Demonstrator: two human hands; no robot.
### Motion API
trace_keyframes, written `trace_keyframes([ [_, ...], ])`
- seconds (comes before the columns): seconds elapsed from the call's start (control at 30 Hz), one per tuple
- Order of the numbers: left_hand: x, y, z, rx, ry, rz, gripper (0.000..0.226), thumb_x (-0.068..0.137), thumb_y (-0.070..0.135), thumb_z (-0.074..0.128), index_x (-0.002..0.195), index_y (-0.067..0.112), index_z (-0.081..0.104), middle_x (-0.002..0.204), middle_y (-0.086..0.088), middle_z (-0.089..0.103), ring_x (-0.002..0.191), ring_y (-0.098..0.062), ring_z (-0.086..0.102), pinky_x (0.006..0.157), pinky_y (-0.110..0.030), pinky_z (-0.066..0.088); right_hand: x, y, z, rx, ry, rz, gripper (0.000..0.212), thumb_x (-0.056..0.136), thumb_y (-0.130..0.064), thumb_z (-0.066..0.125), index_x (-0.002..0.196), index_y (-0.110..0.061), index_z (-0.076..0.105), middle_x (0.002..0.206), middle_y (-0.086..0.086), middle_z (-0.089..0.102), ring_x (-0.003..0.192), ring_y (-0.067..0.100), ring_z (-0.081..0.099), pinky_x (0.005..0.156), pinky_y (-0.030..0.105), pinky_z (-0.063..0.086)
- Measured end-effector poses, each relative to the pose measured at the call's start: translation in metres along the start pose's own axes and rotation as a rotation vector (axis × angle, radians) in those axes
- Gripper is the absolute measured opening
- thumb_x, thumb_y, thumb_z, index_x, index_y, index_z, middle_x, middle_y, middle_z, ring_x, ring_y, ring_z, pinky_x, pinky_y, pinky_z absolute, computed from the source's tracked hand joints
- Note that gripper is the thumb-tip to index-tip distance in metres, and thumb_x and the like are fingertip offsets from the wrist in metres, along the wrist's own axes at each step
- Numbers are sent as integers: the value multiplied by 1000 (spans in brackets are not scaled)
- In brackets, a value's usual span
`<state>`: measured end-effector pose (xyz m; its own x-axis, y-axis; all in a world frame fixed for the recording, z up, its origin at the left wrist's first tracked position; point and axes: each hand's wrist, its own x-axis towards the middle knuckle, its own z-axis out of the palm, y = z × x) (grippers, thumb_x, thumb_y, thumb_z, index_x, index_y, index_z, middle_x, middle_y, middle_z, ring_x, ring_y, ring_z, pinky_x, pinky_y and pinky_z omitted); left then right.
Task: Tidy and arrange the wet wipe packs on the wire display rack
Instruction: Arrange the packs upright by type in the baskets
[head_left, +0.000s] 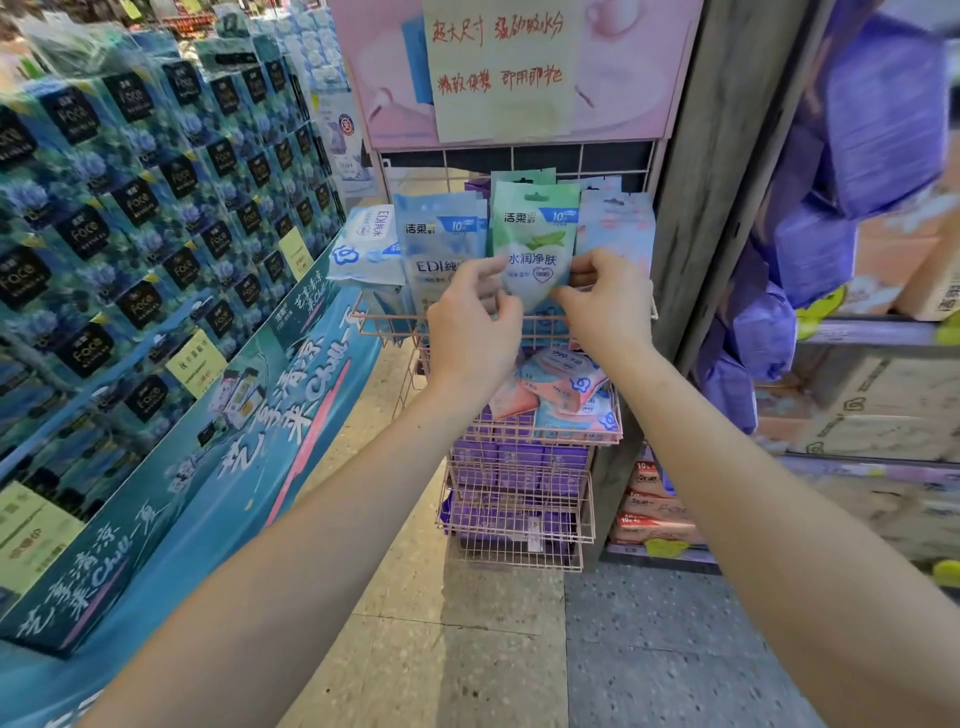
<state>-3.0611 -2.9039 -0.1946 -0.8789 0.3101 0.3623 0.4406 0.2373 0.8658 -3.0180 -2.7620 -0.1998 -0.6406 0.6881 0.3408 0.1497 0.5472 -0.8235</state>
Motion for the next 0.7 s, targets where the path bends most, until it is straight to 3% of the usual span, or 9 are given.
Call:
trace_keyframes([
  [0.1, -1, -4, 1, 50, -44, -9, 41, 94, 13, 61, 134, 20, 61, 127, 1, 70, 90, 1, 67, 94, -28, 54, 2, -2, 4, -41, -33, -17, 18, 87, -7, 67, 106, -8, 69, 90, -1, 65, 82, 15, 60, 75, 25, 50],
  [0.23, -7, -2, 2, 38, -70, -13, 44, 93, 12, 60, 136, 19, 61, 136, 3, 66, 96, -3, 66, 101, -29, 51, 7, -5, 0, -58, -100, 30, 19, 87, -9, 68, 106, -9, 70, 92, 3, 69, 84, 20, 66, 73, 29, 53],
  [0.4, -12, -11, 0, -16, 22, -14, 38, 94, 12, 61, 131, 22, 66, 129, 10, 69, 88, 10, 64, 92, -23, 54, -9, 2, -7, 22, -33, -6, 36, 90, -15, 71, 126, -10, 67, 108, 0, 71, 91, 10, 64, 65, -3, 41],
  [0.5, -13, -15, 0, 23, 55, 14, 36, 93, 14, 63, 128, 22, 66, 124, 10, 71, 84, 14, 62, 90, -26, 56, -19, 11, -6, 47, 5, -4, 43, 91, -19, 72, 132, -13, 63, 109, -4, 69, 92, 7, 65, 71, -2, 44],
  [0.6, -11, -17, 1, 66, 67, 68, 36, 92, 17, 64, 127, 22, 67, 121, 8, 73, 84, 2, 69, 88, -34, 58, -22, 12, -4, 92, -1, -23, 37, 91, -20, 72, 127, -12, 68, 103, -4, 72, 89, 5, 68, 80, 12, 55],
  [0.7, -7, -17, 3, 117, 83, 121, 36, 92, 19, 64, 128, 20, 68, 114, 6, 75, 83, -7, 71, 85, -34, 58, -18, 7, -5, 94, 8, -17, 34, 93, -27, 71, 123, -11, 72, 96, -5, 73, 85, 3, 67, 71, 3, 49],
])
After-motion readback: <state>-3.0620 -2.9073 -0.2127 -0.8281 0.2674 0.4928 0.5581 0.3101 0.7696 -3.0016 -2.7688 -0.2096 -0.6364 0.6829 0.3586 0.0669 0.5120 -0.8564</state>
